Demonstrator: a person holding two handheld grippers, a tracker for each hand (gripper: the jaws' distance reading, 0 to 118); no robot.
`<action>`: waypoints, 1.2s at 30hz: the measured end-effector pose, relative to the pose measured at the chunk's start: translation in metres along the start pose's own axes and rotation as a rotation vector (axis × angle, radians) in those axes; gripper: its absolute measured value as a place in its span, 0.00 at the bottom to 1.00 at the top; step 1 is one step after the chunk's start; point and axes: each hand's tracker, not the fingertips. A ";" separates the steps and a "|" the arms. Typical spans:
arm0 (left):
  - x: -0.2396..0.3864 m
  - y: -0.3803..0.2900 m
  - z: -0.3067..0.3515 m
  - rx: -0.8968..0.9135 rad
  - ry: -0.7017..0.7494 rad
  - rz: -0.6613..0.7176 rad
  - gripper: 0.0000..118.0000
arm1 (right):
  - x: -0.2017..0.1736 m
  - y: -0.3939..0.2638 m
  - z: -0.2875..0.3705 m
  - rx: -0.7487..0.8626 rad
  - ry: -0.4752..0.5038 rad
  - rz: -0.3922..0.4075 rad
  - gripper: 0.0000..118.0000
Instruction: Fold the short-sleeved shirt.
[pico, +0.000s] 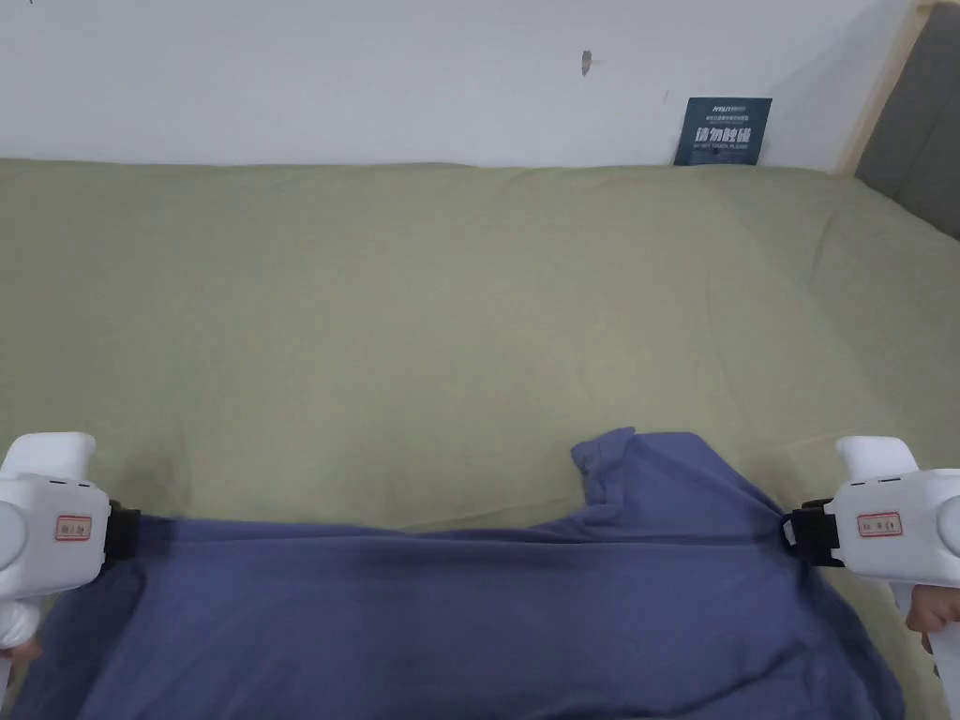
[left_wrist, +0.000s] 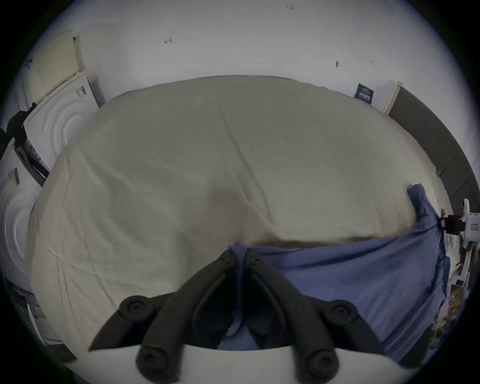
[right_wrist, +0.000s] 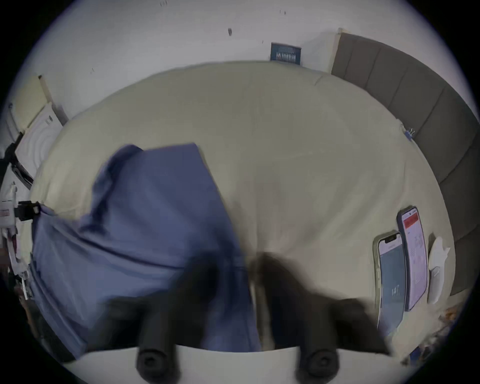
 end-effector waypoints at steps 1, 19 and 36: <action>-0.002 -0.001 0.008 0.009 -0.012 0.010 0.06 | -0.003 -0.001 0.009 0.012 -0.004 0.015 0.00; -0.039 -0.130 0.188 0.225 -0.098 -0.006 0.06 | 0.003 -0.133 0.193 0.260 0.085 0.027 0.00; -0.058 -0.241 0.162 0.181 -0.081 0.026 0.93 | 0.006 -0.232 0.164 0.141 0.047 -0.003 0.80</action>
